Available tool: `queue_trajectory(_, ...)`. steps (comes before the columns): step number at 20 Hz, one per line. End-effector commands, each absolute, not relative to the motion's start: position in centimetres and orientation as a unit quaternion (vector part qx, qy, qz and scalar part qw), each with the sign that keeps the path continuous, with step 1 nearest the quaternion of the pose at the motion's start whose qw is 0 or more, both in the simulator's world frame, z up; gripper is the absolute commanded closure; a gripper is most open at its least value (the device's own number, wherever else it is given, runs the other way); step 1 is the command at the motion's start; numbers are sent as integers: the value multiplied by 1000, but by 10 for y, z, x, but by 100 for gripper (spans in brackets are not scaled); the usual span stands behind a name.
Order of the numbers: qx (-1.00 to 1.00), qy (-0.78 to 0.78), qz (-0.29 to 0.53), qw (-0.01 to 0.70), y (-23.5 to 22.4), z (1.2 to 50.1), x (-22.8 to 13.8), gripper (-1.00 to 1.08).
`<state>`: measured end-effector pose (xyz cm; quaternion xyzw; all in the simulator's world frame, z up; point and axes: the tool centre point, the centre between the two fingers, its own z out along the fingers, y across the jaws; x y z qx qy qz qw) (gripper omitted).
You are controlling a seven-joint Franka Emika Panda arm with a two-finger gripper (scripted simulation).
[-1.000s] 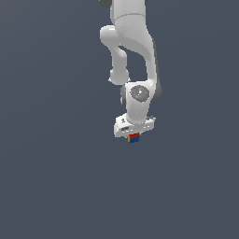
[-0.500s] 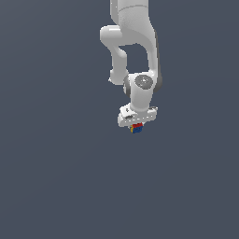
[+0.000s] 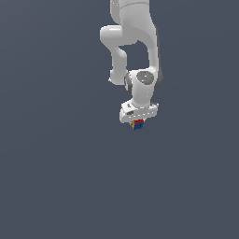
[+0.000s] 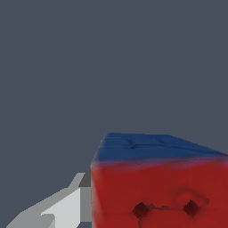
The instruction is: Pick up the object and move it to a goal position.
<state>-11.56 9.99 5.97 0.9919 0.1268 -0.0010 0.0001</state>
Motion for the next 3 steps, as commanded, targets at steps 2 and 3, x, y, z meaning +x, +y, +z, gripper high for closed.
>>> queue_trajectory(2, 992, 127, 0, 0, 100, 61, -115, 108)
queue_trajectory(3, 992, 127, 0, 0, 100, 61, -114, 108)
